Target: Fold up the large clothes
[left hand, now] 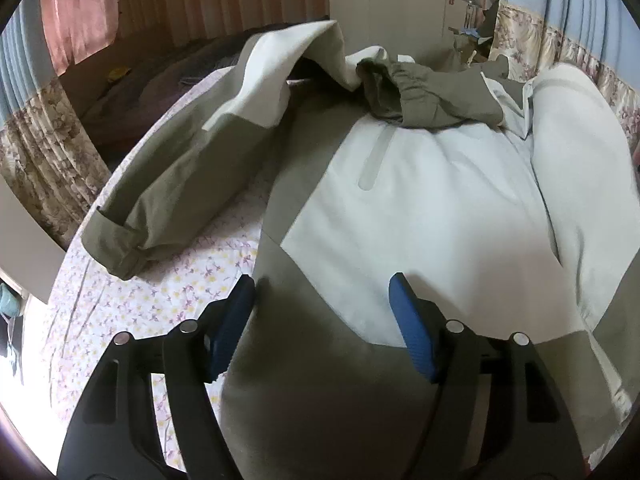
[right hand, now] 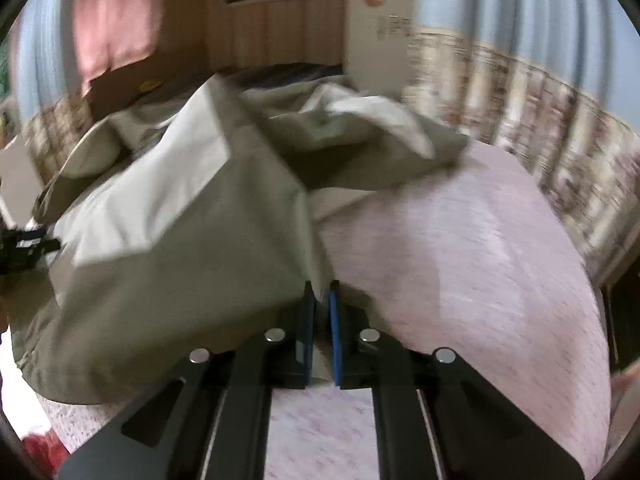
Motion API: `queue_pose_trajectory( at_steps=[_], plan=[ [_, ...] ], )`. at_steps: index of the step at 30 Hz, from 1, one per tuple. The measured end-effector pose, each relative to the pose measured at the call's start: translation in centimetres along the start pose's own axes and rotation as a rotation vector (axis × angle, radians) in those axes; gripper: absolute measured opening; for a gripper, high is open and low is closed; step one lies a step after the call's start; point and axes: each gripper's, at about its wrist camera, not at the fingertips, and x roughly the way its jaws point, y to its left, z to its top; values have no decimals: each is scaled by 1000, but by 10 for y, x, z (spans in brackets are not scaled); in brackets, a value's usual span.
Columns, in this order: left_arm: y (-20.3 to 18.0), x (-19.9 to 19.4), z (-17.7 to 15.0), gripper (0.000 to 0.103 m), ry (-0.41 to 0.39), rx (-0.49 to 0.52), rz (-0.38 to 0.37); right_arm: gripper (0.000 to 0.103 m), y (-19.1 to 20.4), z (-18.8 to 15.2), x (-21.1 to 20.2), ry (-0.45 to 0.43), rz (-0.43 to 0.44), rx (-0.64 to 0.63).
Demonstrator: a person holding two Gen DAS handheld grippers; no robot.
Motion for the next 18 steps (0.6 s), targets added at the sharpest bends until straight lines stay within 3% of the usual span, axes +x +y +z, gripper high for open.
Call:
queue_pose_trajectory(
  at_steps=[2,7,10,12,14,15,18],
  plan=[
    [-4,-7,1,79,-9,0,-12,6,-21,-12,-17,3,-105,17],
    [-26,-20,0,91,-50,21,-56,6,-70,-62,-25,132,-222,118],
    [-34,-14,-5,91,-18,30,-64,6,-81,-79,-37,132,-206,189],
    [-32,-12,-11,91,-3,29,-55,8,-80,-76,-44,144,-162,206],
    [-28,-13,-12,91,-7,34,-45,12,-81,-69,-54,101,-129,210],
    [-24,-17,-9,91,-17,44,-45,14,-81,-61,-59,84,-128,209],
    [-19,-27,11,91,-54,64,-21,45,-79,-20,-71,-24,-118,202]
  ],
)
